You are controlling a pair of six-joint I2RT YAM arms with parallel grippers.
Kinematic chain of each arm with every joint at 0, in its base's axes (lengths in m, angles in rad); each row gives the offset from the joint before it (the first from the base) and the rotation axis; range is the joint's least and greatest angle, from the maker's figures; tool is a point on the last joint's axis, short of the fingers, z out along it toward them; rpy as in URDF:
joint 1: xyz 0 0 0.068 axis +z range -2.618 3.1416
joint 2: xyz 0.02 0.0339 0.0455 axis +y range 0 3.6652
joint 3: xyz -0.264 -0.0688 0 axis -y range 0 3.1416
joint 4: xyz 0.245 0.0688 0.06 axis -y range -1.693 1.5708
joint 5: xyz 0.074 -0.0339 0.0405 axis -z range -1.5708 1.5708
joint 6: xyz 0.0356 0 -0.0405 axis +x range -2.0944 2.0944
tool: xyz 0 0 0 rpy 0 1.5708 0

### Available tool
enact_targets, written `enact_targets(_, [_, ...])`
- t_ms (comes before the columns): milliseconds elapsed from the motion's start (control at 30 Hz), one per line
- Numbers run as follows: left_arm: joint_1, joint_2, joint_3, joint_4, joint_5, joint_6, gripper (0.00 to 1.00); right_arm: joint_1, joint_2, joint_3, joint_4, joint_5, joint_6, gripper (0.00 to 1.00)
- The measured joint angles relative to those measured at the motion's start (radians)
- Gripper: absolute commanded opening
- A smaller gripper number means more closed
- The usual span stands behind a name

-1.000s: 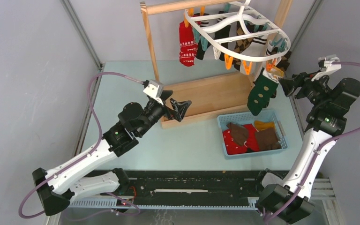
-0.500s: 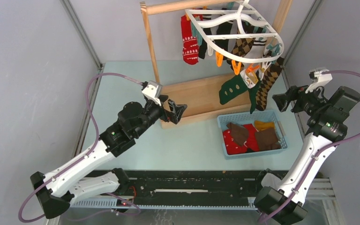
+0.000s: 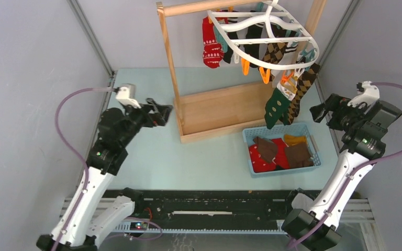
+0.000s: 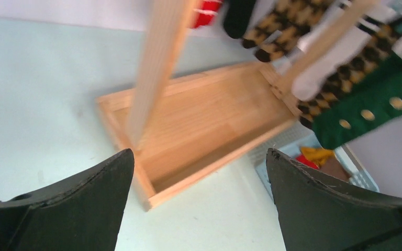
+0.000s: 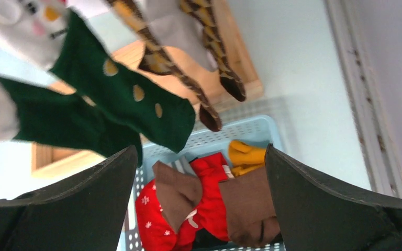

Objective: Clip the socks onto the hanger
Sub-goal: Reset both arms

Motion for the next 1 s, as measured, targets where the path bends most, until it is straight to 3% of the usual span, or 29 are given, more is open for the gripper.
enact_targets(133, [0.289,-0.019,0.003,-0.050,0.153,-0.076,1.00,-0.001,-0.039,0.003,0.000,0.176,0.103,1.00])
enact_targets(233, [0.391,-0.013,0.034,-0.119,0.179,-0.083,1.00,0.000,-0.050,0.054,-0.029,0.260,0.145,1.00])
enact_targets(433, [0.401,-0.011,0.162,-0.231,0.207,-0.050,1.00,0.008,-0.020,0.178,-0.080,0.329,0.212,1.00])
enact_targets(700, [0.304,-0.012,0.256,-0.314,0.186,0.014,1.00,0.008,-0.004,0.294,-0.157,0.352,0.220,1.00])
enact_targets(1000, [0.278,-0.030,0.284,-0.355,0.168,0.016,1.00,0.008,-0.029,0.285,-0.166,0.330,0.225,1.00])
